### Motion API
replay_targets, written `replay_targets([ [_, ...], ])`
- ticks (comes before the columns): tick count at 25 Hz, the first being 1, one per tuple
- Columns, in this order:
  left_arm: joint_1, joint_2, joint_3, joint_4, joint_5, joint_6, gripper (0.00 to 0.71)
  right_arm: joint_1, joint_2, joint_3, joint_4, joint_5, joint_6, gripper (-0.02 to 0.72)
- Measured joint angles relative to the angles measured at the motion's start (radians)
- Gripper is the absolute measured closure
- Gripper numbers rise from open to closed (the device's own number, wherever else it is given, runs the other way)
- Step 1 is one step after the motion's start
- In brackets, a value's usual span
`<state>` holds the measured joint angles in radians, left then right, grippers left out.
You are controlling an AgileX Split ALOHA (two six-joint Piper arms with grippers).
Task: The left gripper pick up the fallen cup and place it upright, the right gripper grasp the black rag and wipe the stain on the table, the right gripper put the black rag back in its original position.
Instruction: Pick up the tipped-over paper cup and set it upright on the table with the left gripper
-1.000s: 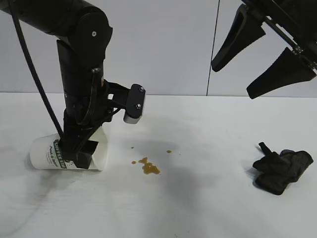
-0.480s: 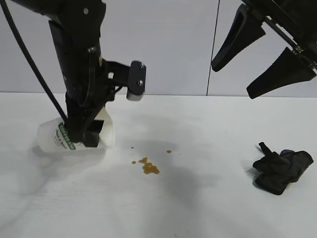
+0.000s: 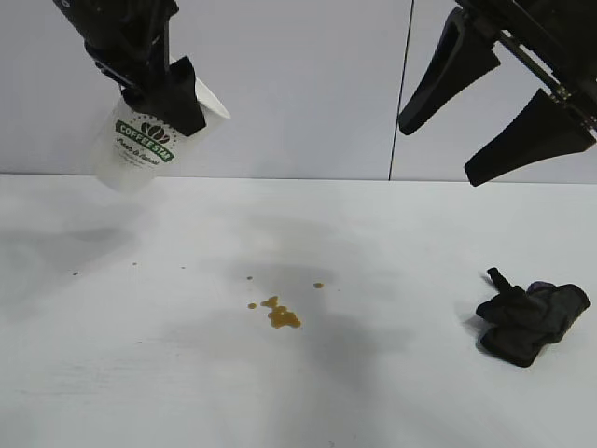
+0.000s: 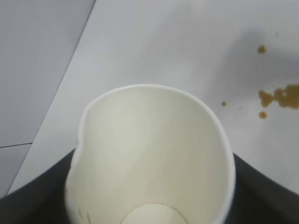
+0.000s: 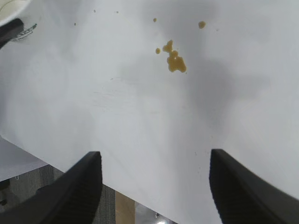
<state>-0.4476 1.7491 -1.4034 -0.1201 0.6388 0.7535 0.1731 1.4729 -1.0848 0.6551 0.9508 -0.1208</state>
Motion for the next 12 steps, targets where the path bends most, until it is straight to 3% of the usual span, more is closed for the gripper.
replay_targets([
  [6,0.054,-0.001,0.069,-0.245,-0.057,0.137,0.203,0.000,0.000,0.000,0.000,0.000,0.000,0.252],
  [12,0.066,-0.001,0.188,-0.543,-0.195,0.405,0.203,0.000,0.000,0.000,-0.004,0.000,0.000,0.252],
])
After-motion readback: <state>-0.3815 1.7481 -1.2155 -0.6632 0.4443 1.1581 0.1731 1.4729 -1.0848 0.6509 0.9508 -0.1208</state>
